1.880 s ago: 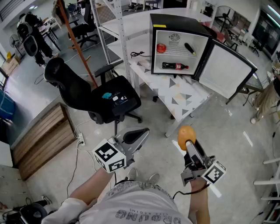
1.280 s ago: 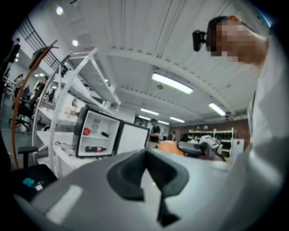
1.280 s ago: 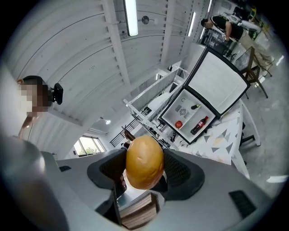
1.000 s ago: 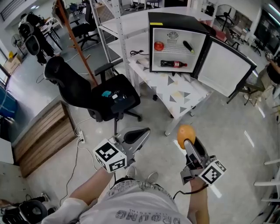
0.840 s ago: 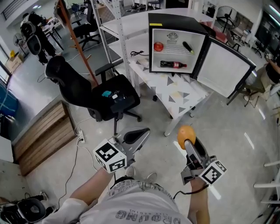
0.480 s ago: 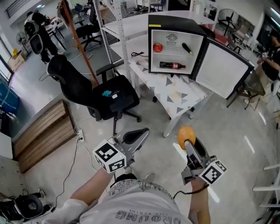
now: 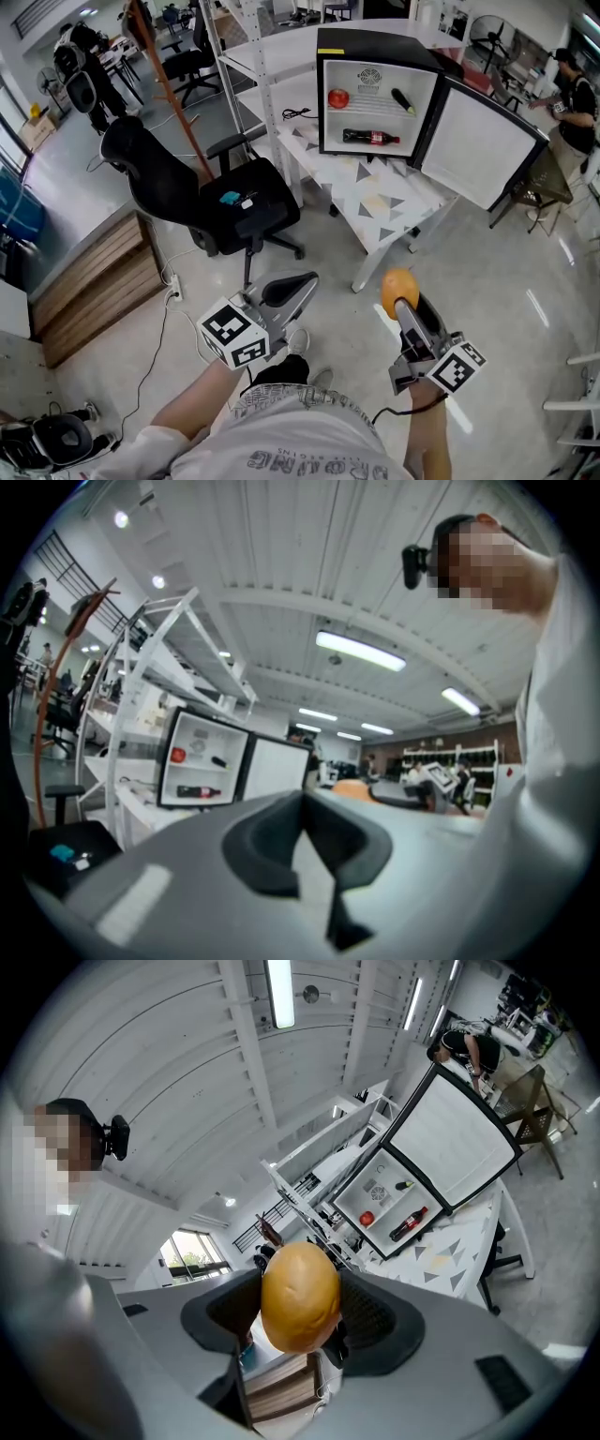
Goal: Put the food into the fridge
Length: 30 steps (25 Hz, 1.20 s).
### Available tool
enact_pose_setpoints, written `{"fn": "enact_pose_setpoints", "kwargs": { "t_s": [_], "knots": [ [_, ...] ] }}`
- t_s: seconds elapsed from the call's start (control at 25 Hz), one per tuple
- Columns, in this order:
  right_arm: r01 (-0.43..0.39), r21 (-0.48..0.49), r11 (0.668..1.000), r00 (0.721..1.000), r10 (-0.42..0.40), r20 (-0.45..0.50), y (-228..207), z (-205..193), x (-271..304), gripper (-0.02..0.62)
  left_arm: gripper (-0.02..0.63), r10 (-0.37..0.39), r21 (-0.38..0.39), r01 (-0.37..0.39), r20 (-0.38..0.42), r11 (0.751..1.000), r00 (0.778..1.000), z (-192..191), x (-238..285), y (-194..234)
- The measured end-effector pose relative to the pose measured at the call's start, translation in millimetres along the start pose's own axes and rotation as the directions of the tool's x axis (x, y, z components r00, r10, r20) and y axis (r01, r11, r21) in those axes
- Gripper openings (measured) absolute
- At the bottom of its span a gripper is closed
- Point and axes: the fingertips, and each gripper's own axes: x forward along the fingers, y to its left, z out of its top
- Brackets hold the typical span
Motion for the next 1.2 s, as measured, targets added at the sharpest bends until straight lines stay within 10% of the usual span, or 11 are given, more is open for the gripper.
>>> {"fn": "enact_pose_setpoints", "kwargs": {
  "t_s": [1.2],
  "knots": [
    [0.036,-0.015,0.999,0.999,-0.036,-0.039,-105,40,126,0.262,0.008,-0.003,-0.046,0.002,-0.024,0.999,1.0,-14,106,142]
  ]
}}
